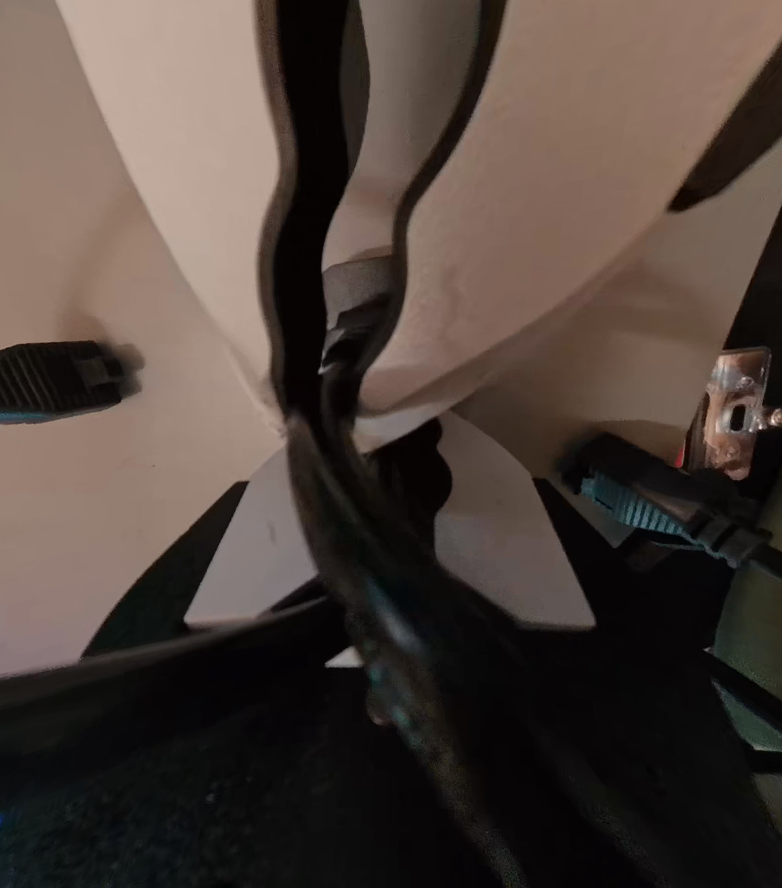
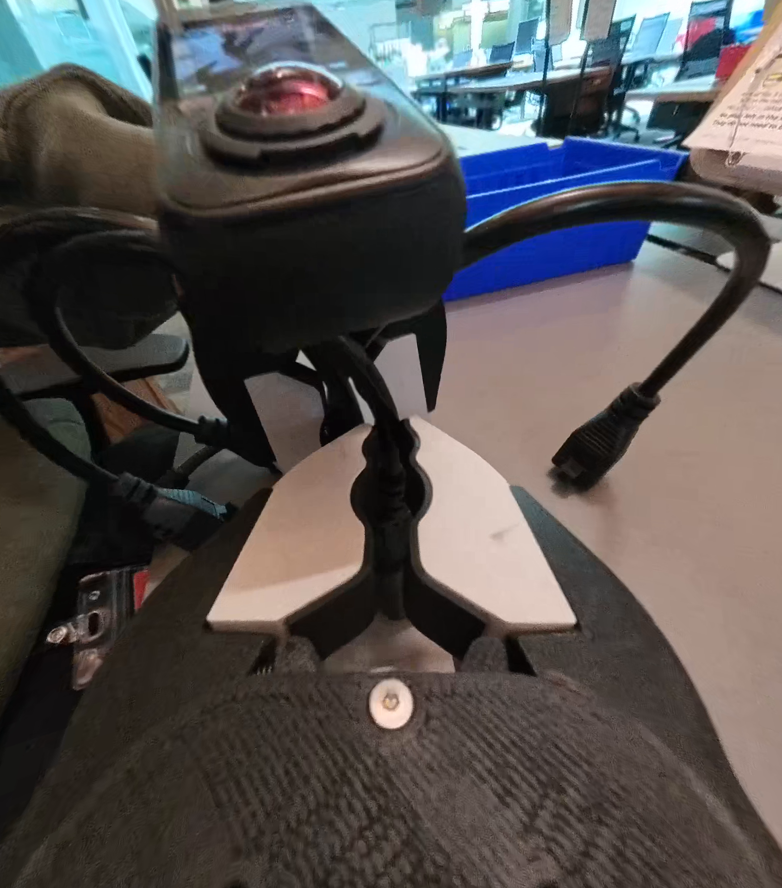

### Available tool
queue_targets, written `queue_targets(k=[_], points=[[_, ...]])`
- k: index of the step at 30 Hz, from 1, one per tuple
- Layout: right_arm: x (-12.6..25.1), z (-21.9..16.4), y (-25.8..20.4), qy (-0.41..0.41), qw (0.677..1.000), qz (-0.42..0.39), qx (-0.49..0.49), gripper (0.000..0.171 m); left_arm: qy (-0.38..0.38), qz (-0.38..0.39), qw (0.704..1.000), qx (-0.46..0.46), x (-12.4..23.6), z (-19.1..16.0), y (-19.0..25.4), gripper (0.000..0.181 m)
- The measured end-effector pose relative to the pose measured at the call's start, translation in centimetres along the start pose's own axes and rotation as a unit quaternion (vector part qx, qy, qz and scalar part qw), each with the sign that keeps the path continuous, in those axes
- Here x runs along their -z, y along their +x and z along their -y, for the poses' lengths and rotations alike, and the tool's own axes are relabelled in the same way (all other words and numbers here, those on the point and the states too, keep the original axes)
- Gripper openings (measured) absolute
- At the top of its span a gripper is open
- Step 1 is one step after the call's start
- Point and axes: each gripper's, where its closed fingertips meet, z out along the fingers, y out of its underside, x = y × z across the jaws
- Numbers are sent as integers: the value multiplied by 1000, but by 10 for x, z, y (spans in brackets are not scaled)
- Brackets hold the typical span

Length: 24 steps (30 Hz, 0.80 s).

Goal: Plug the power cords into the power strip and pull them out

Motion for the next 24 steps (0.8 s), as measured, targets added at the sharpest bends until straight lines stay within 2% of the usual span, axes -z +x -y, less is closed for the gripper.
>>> queue_targets(k=[2, 6, 10, 14, 23, 24], points=[[-1, 1, 1, 13, 1000, 0, -9, 6, 2, -1, 1000, 1, 0, 0, -1, 27], [-2, 3, -8, -19, 999, -5, 49, 6, 15, -15, 1000, -17, 2, 0, 2, 26], [-2, 4, 5, 22, 999, -4, -27, 5, 15, 1, 1000, 11, 1, 0, -3, 28], [-3, 5, -9, -4, 999, -3, 45, 6, 14, -9, 1000, -15, 2, 0, 1, 26], [1, -2, -6, -28, 998, -24, 48, 8, 10, -13, 1000, 16, 1, 0, 3, 25], [1, -2, -6, -29, 998, -24, 48, 8, 18, -16, 1000, 16, 0, 2, 5, 30]])
